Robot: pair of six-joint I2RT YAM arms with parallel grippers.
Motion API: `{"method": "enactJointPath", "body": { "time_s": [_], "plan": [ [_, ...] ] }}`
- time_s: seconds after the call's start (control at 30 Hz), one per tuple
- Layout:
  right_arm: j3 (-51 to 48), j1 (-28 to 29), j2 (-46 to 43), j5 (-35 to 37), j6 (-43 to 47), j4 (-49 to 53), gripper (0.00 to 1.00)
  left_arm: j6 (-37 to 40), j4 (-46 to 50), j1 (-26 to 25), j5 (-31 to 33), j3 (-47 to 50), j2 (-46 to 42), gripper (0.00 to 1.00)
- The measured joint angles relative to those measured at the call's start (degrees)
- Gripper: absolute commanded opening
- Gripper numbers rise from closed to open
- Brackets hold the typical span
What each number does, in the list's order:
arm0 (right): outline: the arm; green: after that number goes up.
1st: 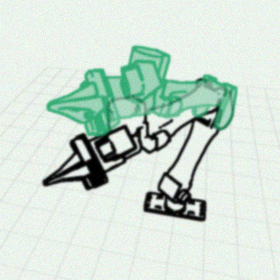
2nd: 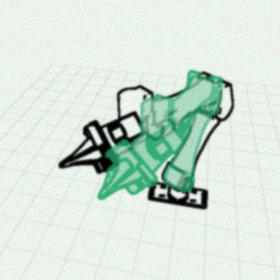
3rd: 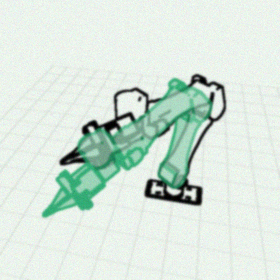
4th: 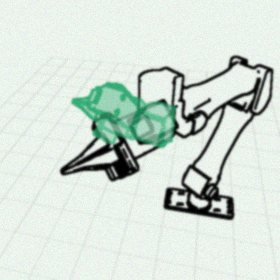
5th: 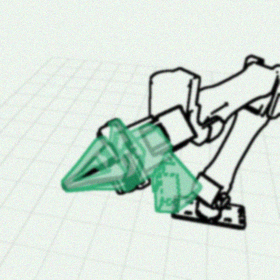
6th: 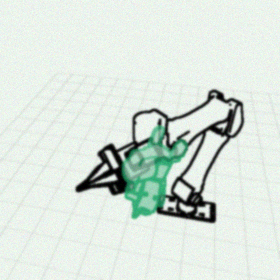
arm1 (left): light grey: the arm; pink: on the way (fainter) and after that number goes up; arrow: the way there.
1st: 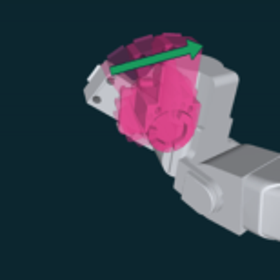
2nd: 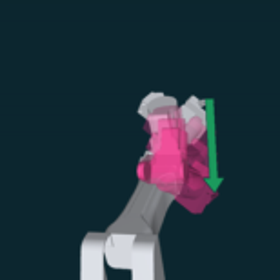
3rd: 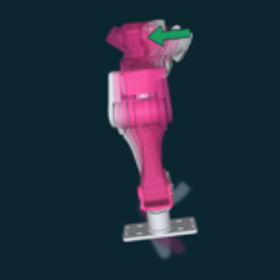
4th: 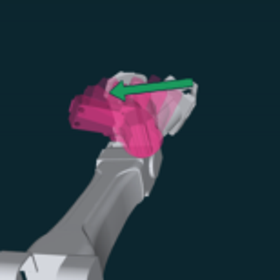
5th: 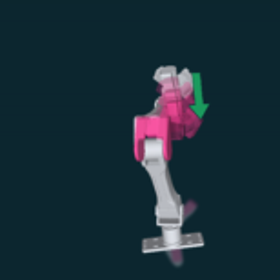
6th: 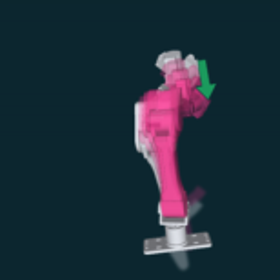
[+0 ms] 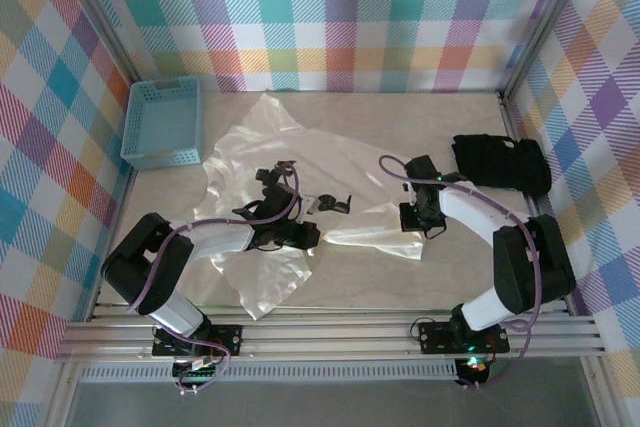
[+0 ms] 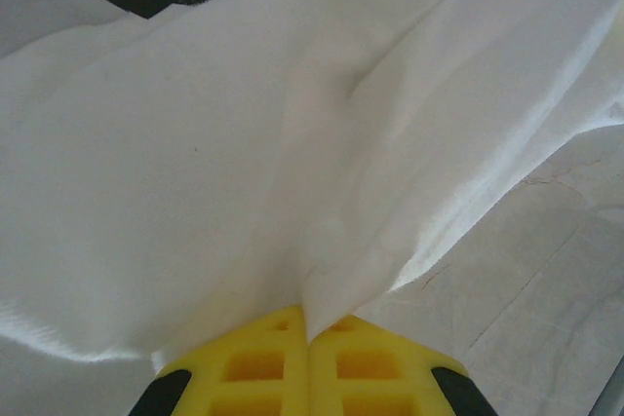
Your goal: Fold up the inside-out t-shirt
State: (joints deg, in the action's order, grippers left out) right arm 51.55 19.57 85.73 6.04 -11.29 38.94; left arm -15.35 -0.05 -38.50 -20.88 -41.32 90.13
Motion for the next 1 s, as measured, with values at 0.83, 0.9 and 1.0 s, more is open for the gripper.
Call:
{"method": "enactJointPath", "body": {
  "time_s": [0.83,0.9,1.0],
  "plan": [
    [8.3,-20.6,-6.9,-28.3,-0.4,-6.8,0.0,-2.6,-0.2,0.9,0.6,-5.9,-2.8,0.56],
    [8.2,-20.6,-5.1,-28.3,-0.5,-7.5,0.0,-4.0,0.0,3.7,0.9,-2.5,-7.2,0.61],
    [8.1,-20.7,-3.7,-28.8,-1.0,-8.9,0.0,-7.2,0.7,9.9,2.1,0.0,-9.8,0.61]
  ]
}}
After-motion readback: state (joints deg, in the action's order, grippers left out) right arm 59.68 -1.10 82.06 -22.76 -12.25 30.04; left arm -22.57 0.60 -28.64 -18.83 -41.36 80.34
